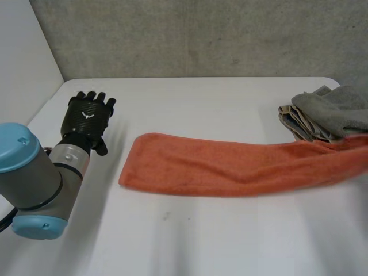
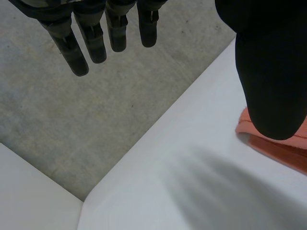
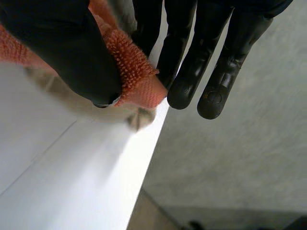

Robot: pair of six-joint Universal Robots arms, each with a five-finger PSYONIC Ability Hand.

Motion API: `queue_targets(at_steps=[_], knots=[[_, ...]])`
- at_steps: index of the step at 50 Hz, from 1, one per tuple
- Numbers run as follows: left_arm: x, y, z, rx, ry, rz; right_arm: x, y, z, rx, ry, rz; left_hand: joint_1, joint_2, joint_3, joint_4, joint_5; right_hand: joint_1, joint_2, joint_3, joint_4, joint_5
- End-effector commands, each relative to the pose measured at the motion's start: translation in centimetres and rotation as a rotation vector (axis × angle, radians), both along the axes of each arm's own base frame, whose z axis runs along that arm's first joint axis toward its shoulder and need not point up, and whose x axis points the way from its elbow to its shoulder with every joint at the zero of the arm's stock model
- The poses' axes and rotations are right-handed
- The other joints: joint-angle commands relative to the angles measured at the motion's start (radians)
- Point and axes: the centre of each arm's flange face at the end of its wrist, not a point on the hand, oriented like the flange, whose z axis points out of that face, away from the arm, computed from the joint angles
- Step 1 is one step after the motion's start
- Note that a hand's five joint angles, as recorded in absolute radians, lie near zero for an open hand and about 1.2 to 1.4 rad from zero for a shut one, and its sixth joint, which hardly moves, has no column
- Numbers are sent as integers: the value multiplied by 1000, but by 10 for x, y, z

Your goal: Fold the laundry.

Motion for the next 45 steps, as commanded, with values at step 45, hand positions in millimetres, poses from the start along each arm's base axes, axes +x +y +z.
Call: queue_targets(at_steps=[45], knots=[[-17,8,27,-57,83,-77,348,118,27,34,-441,721,-19,-24,-33,-24,-42,-808,-1004,-1007,-1018,-976]])
